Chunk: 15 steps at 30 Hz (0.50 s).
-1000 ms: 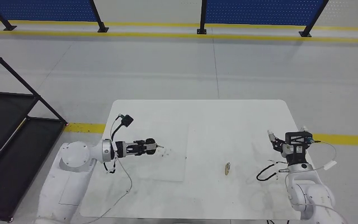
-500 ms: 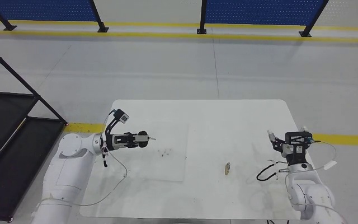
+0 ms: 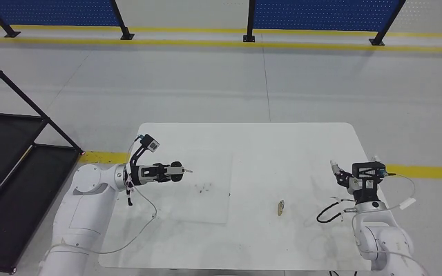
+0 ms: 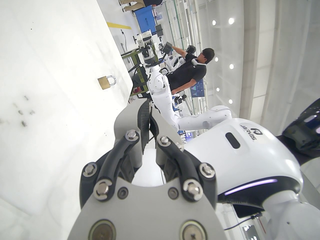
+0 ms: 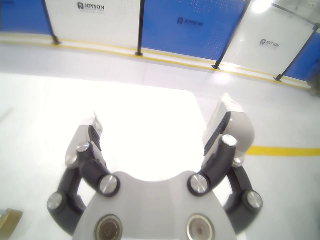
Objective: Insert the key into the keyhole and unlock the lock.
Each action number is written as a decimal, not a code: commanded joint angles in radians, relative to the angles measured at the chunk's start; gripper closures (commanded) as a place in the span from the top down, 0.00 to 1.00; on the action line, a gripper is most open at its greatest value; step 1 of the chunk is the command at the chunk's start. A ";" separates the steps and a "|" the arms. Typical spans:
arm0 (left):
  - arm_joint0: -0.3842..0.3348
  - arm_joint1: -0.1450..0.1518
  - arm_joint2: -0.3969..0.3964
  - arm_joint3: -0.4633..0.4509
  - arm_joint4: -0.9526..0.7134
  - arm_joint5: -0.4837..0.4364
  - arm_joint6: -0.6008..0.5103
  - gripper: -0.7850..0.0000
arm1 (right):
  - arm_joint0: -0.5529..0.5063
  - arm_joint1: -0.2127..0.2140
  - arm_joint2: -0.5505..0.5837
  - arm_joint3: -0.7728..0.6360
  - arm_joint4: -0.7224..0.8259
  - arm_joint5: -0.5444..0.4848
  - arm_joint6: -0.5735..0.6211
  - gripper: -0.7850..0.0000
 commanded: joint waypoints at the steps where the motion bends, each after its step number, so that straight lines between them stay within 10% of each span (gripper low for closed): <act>1: 0.000 0.000 0.000 0.000 0.000 0.000 0.000 0.00 | 0.000 0.000 0.000 0.000 0.000 0.000 0.000 1.00; 15: 0.000 0.000 0.000 0.000 0.000 0.000 0.000 0.00 | 0.028 -0.005 -0.166 -0.161 0.007 -0.164 0.419 1.00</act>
